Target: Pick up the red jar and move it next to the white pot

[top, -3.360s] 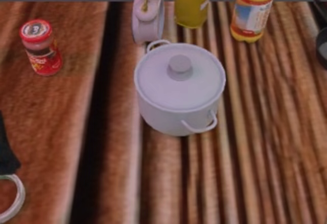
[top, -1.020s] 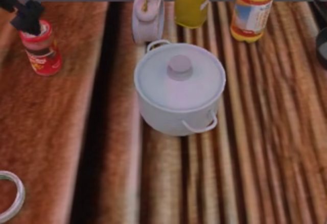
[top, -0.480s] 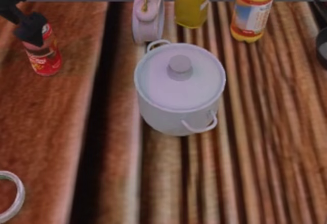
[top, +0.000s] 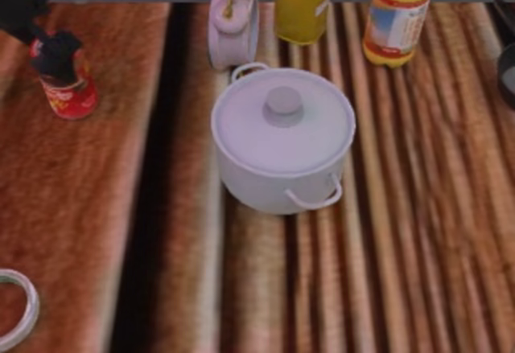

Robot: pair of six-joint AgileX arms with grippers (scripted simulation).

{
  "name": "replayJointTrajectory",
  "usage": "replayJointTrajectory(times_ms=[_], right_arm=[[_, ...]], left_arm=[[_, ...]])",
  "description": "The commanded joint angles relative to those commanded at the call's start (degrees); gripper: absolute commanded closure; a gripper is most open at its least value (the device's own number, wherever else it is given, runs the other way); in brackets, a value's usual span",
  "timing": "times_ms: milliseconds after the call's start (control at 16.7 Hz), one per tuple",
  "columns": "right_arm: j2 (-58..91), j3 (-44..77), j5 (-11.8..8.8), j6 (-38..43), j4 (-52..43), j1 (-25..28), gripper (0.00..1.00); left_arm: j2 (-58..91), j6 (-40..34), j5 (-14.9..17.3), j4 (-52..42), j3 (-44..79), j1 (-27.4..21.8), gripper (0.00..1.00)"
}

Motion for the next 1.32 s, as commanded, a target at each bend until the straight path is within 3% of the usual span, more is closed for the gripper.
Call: replayJointTrajectory(times_ms=[240,540,1320], right_arm=[[0.0,0.0,0.0,0.0,0.0,0.0,0.0],[0.0,0.0,0.0,0.0,0.0,0.0,0.0],[0.0,0.0,0.0,0.0,0.0,0.0,0.0]], left_arm=[[6.6,-0.4,0.1,-2.6,9.3,-0.4,0.0],[7.6,-0.5,0.1,-3.0,10.6,-0.5,0.0],[7.6,-0.5,0.1,-3.0,10.6,-0.5,0.98]])
